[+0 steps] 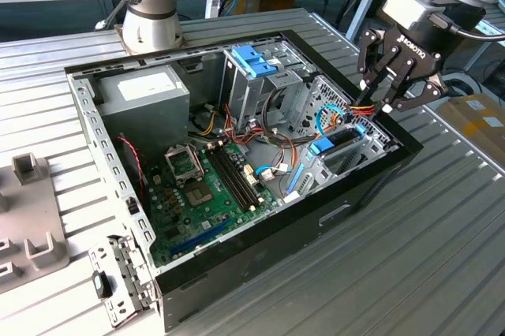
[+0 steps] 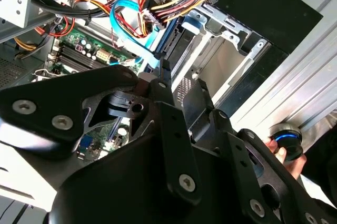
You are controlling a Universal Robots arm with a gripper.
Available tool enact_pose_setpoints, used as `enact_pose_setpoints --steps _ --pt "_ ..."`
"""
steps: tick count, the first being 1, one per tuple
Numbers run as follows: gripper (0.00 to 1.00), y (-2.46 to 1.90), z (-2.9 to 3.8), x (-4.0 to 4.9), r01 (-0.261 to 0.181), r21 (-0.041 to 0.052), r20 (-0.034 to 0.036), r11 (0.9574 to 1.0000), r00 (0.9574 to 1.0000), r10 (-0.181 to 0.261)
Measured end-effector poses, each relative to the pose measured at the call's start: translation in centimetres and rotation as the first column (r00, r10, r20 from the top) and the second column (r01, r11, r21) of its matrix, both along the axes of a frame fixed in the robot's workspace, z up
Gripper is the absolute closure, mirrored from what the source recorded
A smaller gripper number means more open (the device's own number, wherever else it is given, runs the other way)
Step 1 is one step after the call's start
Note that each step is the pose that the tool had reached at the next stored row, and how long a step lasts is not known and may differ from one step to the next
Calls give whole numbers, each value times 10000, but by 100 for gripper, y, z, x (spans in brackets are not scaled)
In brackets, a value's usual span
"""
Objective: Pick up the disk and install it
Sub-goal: 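Insert the first disk wire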
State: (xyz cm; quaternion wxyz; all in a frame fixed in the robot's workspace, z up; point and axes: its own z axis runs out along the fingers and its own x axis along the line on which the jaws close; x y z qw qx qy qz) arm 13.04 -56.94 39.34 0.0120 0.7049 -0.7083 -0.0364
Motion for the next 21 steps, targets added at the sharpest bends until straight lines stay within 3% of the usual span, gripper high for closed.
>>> enact_pose_setpoints --steps 3,12,21 --pt "63 2 -1 19 -1 -1 0 10000 10000 1" --pt "63 22 -27 193 -3 0 -13 10000 10000 3" --pt "63 24 -92 302 -4 -2 -21 10000 10000 4"
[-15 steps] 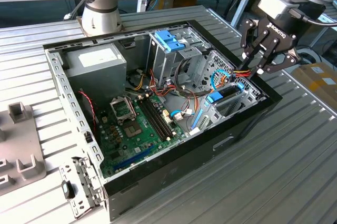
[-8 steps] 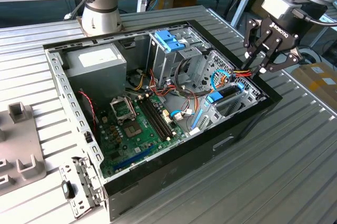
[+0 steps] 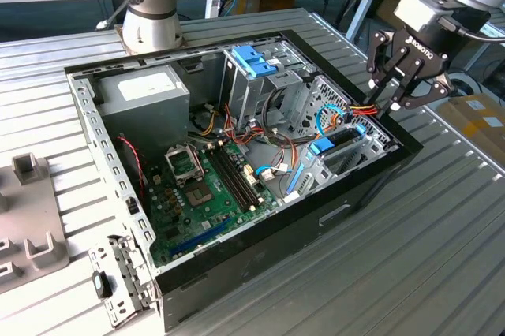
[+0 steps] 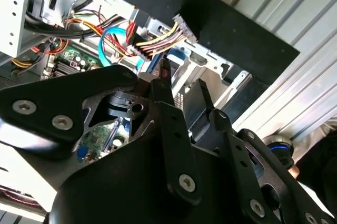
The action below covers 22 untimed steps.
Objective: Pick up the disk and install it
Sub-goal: 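Insert the first disk wire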
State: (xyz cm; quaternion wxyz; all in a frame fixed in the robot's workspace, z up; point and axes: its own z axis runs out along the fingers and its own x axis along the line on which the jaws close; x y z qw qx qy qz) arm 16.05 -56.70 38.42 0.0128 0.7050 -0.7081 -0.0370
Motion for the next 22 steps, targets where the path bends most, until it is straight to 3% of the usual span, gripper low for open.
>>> enact_pose_setpoints --steps 14,22 --pt "63 21 -52 212 -401 2 -6 9992 9992 401" --pt "63 37 -81 228 -779 2 -6 9970 9970 779"
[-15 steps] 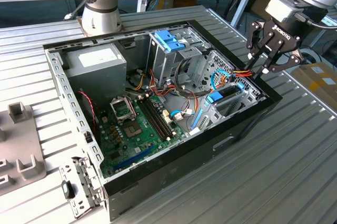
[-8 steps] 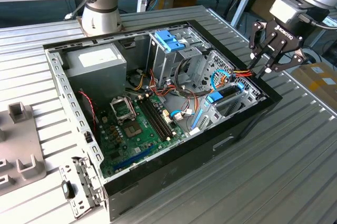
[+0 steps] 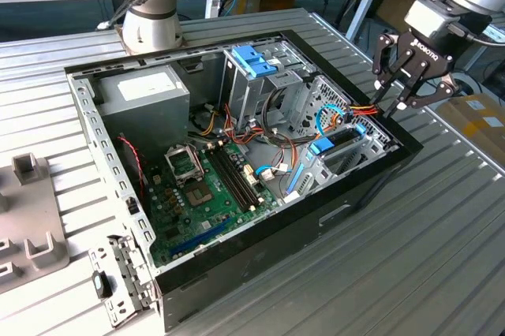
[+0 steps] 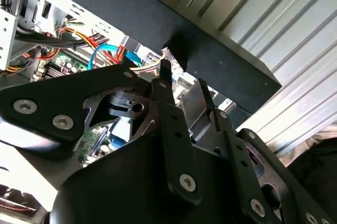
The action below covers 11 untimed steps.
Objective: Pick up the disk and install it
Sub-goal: 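Insert the first disk wire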
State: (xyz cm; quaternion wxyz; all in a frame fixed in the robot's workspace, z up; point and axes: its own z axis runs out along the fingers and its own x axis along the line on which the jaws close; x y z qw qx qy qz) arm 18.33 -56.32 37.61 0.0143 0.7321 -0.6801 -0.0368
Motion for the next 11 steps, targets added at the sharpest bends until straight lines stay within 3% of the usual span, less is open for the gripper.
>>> enact_pose_setpoints --steps 6,11 --pt "63 10 -16 11 -927 -1 0 9957 9957 927" --pt "63 49 -25 49 -1198 -1 0 9928 9928 1198"
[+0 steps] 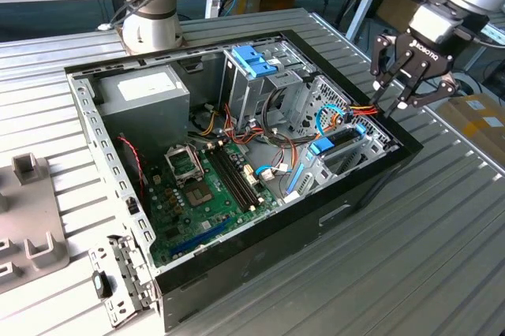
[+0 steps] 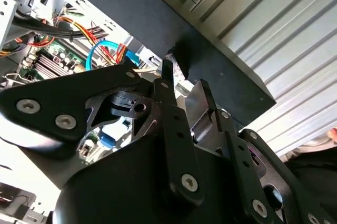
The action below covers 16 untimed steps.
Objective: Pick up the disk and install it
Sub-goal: 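Insert the first disk wire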
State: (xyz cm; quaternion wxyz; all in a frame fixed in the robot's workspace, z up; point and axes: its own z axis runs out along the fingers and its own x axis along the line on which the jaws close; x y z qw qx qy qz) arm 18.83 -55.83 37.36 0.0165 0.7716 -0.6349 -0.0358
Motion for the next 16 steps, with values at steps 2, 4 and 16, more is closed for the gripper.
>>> enact_pose_setpoints --steps 2,4,16 --pt "63 27 -5 24 -168 1 0 9999 9999 168" --pt "63 42 -14 47 -292 2 0 9996 9996 292" --pt "63 55 -64 71 -455 -2 0 9990 9990 455"
